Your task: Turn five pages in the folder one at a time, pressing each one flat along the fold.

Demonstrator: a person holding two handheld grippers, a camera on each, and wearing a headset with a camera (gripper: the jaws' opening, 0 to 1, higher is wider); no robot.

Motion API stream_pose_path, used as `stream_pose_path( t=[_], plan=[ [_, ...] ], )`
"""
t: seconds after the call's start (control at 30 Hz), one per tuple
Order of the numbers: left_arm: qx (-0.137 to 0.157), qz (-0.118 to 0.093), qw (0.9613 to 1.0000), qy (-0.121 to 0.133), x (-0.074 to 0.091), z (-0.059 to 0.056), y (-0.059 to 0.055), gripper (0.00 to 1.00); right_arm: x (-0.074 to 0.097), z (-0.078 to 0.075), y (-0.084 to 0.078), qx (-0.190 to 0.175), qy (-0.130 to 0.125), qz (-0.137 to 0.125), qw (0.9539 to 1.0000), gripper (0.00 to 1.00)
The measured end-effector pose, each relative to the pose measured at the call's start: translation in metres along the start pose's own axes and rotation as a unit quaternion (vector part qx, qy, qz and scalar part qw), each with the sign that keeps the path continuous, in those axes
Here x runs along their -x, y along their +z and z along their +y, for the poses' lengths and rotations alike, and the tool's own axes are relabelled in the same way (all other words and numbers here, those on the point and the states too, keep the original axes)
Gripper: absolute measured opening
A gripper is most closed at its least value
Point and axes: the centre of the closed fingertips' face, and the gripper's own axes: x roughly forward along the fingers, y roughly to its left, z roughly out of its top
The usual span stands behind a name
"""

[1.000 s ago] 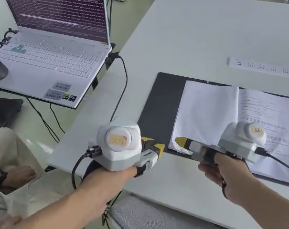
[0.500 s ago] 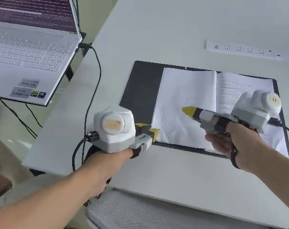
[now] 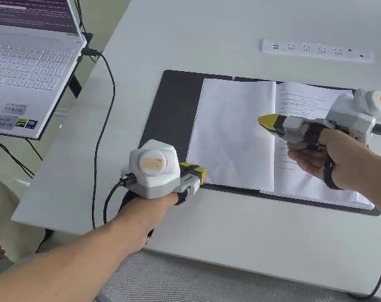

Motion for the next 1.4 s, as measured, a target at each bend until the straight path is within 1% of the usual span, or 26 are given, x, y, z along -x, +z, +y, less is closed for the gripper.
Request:
stream_pose_path(
  t=[0.03, 0.07, 0.13, 0.2, 0.27, 0.33, 0.37, 0.4, 0.43, 0.47, 0.5, 0.57, 0.67, 0.7, 0.73, 0.77, 0.8, 0.87, 0.9, 1.03, 1.13, 1.17, 1.23, 1.27, 1.37, 1.4],
  plan=[
    [0.002, 0.005, 1.0, 0.002, 0.0, 0.001, -0.003, 0.06, -0.001, -0.004, 0.002, -0.003, -0.002, 0.0, 1.0, 0.0],
    [-0.003, -0.008, 0.9999, 0.007, 0.001, 0.003, 0.0, 0.04, -0.001, -0.009, 0.004, -0.008, -0.007, -0.001, 0.9999, 0.0],
    [0.008, -0.008, 0.9999, 0.013, 0.002, 0.005, -0.001, 0.0, -0.002, -0.017, 0.004, -0.019, -0.014, 0.001, 0.9997, 0.0],
    [0.003, -0.011, 0.9998, 0.017, 0.001, 0.007, -0.001, 0.0, -0.003, -0.023, 0.004, -0.026, -0.021, 0.001, 0.9994, 0.0],
    [0.001, -0.014, 0.9997, 0.018, 0.001, 0.007, -0.002, 0.0, -0.004, -0.03, 0.006, -0.033, -0.028, -0.001, 0.9991, 0.0],
    [-0.006, -0.019, 0.9996, 0.02, 0.001, 0.007, -0.003, 0.0, -0.008, -0.038, 0.01, -0.05, -0.033, -0.004, 0.9982, 0.0],
    [-0.005, -0.021, 0.9995, 0.021, 0.001, 0.008, -0.003, 0.0, -0.009, -0.04, 0.011, -0.054, -0.036, -0.006, 0.9979, 0.0],
    [-0.004, -0.023, 0.9995, 0.022, 0.0, 0.008, -0.003, 0.0, -0.012, -0.035, 0.017, -0.085, -0.017, -0.017, 0.9961, 0.0],
    [-0.002, -0.024, 0.9994, 0.023, 0.0, 0.008, -0.003, 0.0, -0.014, -0.035, 0.021, -0.088, -0.015, -0.022, 0.9957, 0.0],
    [-0.004, -0.025, 0.9994, 0.023, 0.0, 0.009, -0.003, 0.0, -0.015, -0.037, 0.024, -0.084, -0.019, -0.023, 0.996, 0.0],
    [-0.009, -0.024, 0.9994, 0.024, 0.0, 0.008, -0.003, 0.0, -0.017, -0.04, 0.031, -0.084, -0.026, -0.032, 0.9956, 0.0],
    [-0.009, -0.024, 0.9994, 0.025, -0.001, 0.009, -0.003, 0.0, -0.022, -0.043, 0.037, -0.103, -0.022, -0.03, 0.994, 0.0],
    [-0.011, -0.022, 0.9994, 0.023, -0.001, 0.009, -0.003, 0.0, -0.027, -0.043, 0.047, -0.09, -0.031, -0.024, 0.9951, 0.0],
    [-0.011, -0.022, 0.9994, 0.022, -0.001, 0.009, -0.003, 0.0, -0.031, -0.046, 0.054, -0.074, -0.037, -0.026, 0.9962, 0.0],
    [-0.012, -0.022, 0.9994, 0.022, -0.001, 0.009, -0.003, 0.0, -0.033, -0.047, 0.058, -0.072, -0.042, -0.026, 0.9962, 0.0],
    [-0.011, -0.022, 0.9995, 0.022, -0.001, 0.009, -0.003, 0.0, -0.035, -0.049, 0.066, -0.07, -0.049, -0.035, 0.9957, 0.0],
    [-0.011, -0.02, 0.9995, 0.022, -0.001, 0.009, -0.003, 0.0, -0.036, -0.053, 0.072, -0.074, -0.054, -0.045, 0.9948, 0.0],
    [-0.016, -0.017, 0.9995, 0.023, -0.002, 0.009, -0.003, 0.0, -0.04, -0.058, 0.079, -0.097, -0.052, -0.052, 0.9925, 0.0],
    [-0.015, -0.016, 0.9995, 0.023, -0.001, 0.009, -0.003, 0.0, -0.041, -0.059, 0.082, -0.099, -0.05, -0.053, 0.9924, 0.0],
    [-0.017, -0.014, 0.9995, 0.021, -0.001, 0.009, -0.003, 0.0, -0.049, -0.062, 0.098, -0.096, -0.059, -0.069, 0.9913, 0.0],
    [-0.019, -0.014, 0.9995, 0.022, -0.001, 0.008, -0.003, 0.0, -0.055, -0.069, 0.113, -0.092, -0.064, -0.08, 0.9905, 0.0],
    [-0.019, -0.014, 0.9995, 0.023, -0.001, 0.008, -0.003, 0.0, -0.057, -0.071, 0.116, -0.09, -0.065, -0.079, 0.9907, 0.0],
    [-0.018, -0.015, 0.9995, 0.023, -0.001, 0.008, -0.003, 0.0, -0.059, -0.073, 0.124, -0.079, -0.07, -0.088, 0.9905, 0.0],
    [-0.02, -0.014, 0.9994, 0.023, -0.001, 0.008, -0.003, 0.0, -0.059, -0.074, 0.127, -0.08, -0.073, -0.094, 0.9897, 0.0],
    [-0.023, -0.012, 0.9994, 0.023, -0.001, 0.008, -0.003, 0.0, -0.061, -0.077, 0.13, -0.084, -0.077, -0.098, 0.9886, 0.0],
    [-0.025, -0.011, 0.9994, 0.023, -0.002, 0.008, -0.003, 0.0, -0.06, -0.076, 0.128, -0.084, -0.077, -0.098, 0.9886, 0.0]
  ],
)
